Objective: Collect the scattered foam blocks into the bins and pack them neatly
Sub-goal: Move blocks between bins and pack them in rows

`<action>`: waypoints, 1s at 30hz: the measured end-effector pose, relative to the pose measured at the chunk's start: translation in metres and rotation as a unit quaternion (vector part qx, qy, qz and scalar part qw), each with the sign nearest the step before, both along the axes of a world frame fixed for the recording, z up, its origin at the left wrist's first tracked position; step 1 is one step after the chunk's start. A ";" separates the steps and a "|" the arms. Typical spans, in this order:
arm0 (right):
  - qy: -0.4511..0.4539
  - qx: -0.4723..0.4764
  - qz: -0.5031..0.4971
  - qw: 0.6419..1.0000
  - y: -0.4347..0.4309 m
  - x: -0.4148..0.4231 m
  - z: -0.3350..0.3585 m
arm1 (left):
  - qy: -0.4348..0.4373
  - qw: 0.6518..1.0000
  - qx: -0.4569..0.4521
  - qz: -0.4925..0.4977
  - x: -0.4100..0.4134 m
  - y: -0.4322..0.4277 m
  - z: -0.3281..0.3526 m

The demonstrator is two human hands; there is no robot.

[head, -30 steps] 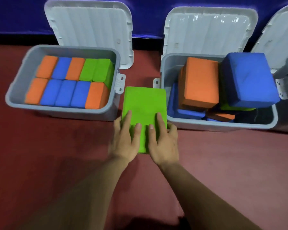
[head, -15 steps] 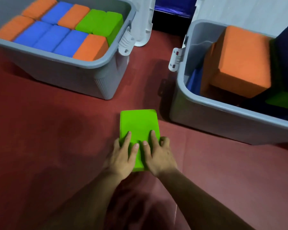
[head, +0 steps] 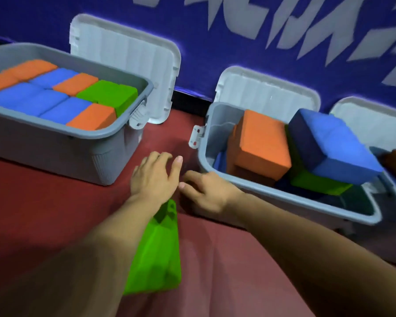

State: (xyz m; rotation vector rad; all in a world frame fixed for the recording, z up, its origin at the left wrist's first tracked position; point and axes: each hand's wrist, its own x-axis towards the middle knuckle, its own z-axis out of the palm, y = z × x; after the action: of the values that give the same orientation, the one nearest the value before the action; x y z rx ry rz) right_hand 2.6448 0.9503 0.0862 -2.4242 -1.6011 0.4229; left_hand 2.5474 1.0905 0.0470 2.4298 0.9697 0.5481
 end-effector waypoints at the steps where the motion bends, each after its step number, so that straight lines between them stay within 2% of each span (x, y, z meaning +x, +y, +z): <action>1: -0.013 0.013 -0.007 1.000 -0.004 0.003 0.017 | -0.020 1.000 0.001 0.000 0.006 -0.003 0.013; 3: -0.022 0.057 -0.038 0.997 -0.012 0.009 0.045 | -0.059 0.998 -0.002 -0.001 0.016 -0.012 0.033; 5: -0.007 0.151 -0.112 0.982 -0.021 0.018 0.063 | -0.083 0.996 -0.003 -0.015 0.025 -0.024 0.045; 7: -0.006 0.242 -0.217 0.946 -0.030 0.033 0.068 | -0.079 0.996 -0.001 -0.031 0.033 -0.033 0.051; 9: -0.021 0.288 -0.314 0.905 -0.042 0.048 0.065 | -0.057 0.997 0.018 -0.051 0.043 -0.039 0.058; 12: -0.070 0.229 -0.384 0.892 -0.065 0.066 0.058 | -0.031 0.996 0.037 -0.068 0.058 -0.049 0.074; 17: 0.000 0.186 -0.431 0.883 -0.086 0.076 0.043 | 0.046 0.993 0.027 -0.107 0.077 -0.078 0.077; 20: -0.022 0.167 -0.436 0.884 -0.086 0.081 0.032 | 0.065 0.991 0.018 -0.116 0.089 -0.084 0.069; 23: -0.043 0.169 -0.465 0.868 -0.084 0.091 0.029 | 0.065 0.991 -0.012 -0.112 0.106 -0.087 0.067; 27: 0.059 0.180 -0.470 0.862 -0.086 0.100 0.018 | 0.075 0.985 -0.084 -0.131 0.128 -0.102 0.061; 30: 0.085 0.198 -0.451 0.866 -0.092 0.100 0.012 | 0.091 0.984 -0.075 -0.136 0.134 -0.113 0.056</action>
State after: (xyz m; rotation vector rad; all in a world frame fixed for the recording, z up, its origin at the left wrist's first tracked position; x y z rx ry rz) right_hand 2.7446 0.8579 0.0986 -2.3782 -0.3077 0.1034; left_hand 2.6817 0.9776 0.1032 2.4506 0.7007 0.1550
